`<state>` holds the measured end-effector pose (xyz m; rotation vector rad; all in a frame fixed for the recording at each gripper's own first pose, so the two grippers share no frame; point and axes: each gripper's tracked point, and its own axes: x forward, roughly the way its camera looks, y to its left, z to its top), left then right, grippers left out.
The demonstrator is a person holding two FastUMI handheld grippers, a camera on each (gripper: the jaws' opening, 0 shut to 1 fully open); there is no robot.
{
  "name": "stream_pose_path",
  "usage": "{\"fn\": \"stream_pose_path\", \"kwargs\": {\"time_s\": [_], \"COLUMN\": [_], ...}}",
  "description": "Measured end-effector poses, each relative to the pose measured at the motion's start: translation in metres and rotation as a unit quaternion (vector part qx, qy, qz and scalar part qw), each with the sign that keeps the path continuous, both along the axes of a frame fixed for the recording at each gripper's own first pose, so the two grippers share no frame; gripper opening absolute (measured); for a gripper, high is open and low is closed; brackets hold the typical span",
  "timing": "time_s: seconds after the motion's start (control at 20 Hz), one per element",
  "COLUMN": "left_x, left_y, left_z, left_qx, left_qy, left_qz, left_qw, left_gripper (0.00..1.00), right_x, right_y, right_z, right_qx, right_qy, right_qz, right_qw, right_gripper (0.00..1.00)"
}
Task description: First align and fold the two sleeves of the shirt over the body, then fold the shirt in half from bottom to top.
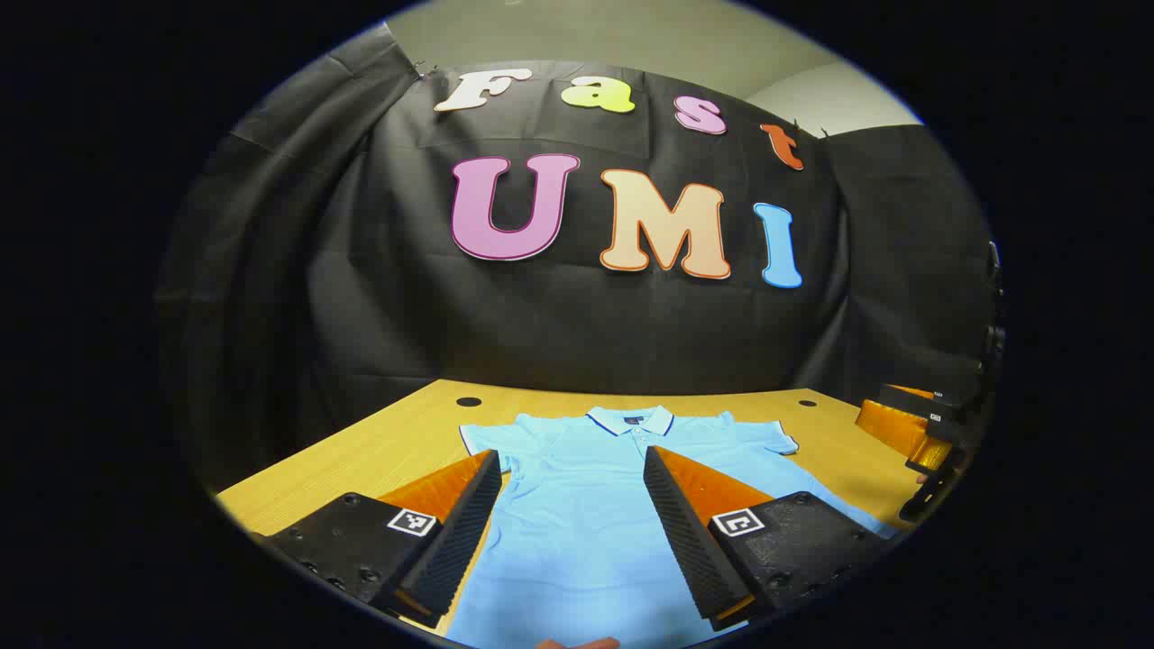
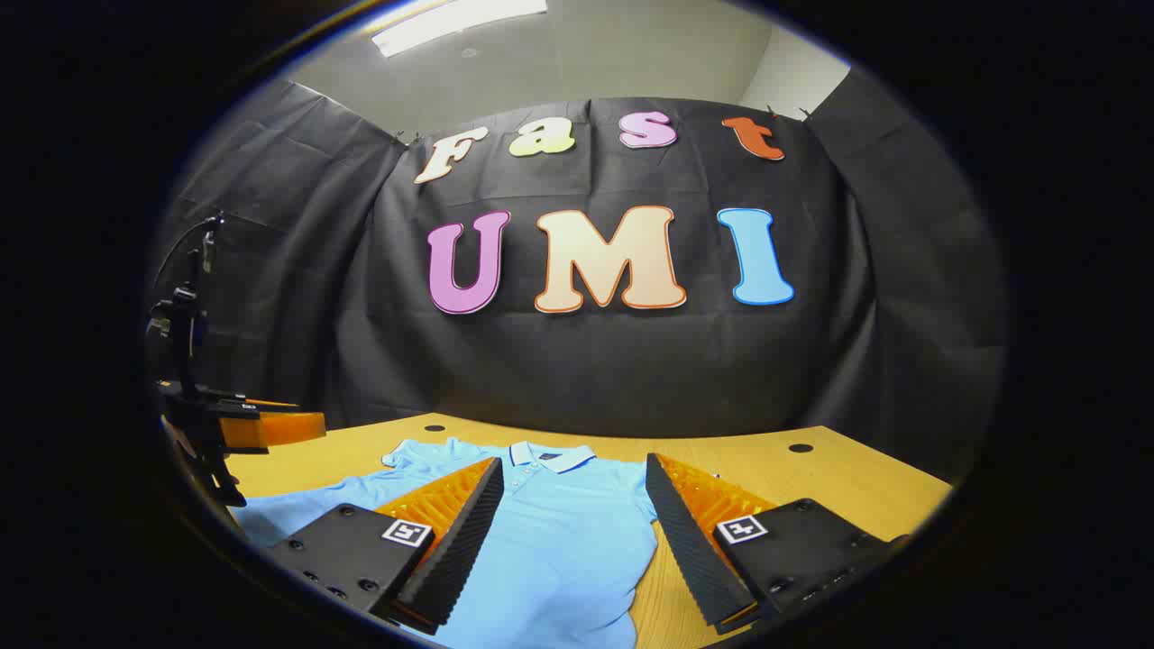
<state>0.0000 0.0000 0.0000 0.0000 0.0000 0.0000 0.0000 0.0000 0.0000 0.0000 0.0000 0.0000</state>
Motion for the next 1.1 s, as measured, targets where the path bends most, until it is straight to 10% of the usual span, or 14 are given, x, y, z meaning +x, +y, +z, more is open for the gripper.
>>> {"fn": "stream_pose_path", "kwargs": {"time_s": [1.1], "left_x": [0.002], "left_y": [0.001], "left_z": [-0.006], "left_qx": [-0.001], "left_qy": [0.015], "left_qz": [0.004], "left_qw": [1.0], "left_gripper": [0.95], "right_x": [0.008], "right_y": [-0.011], "right_z": [-0.026], "right_qx": [-0.012], "right_qy": [0.048], "right_qz": [-0.006], "right_qw": [0.999], "right_gripper": [0.99]}}
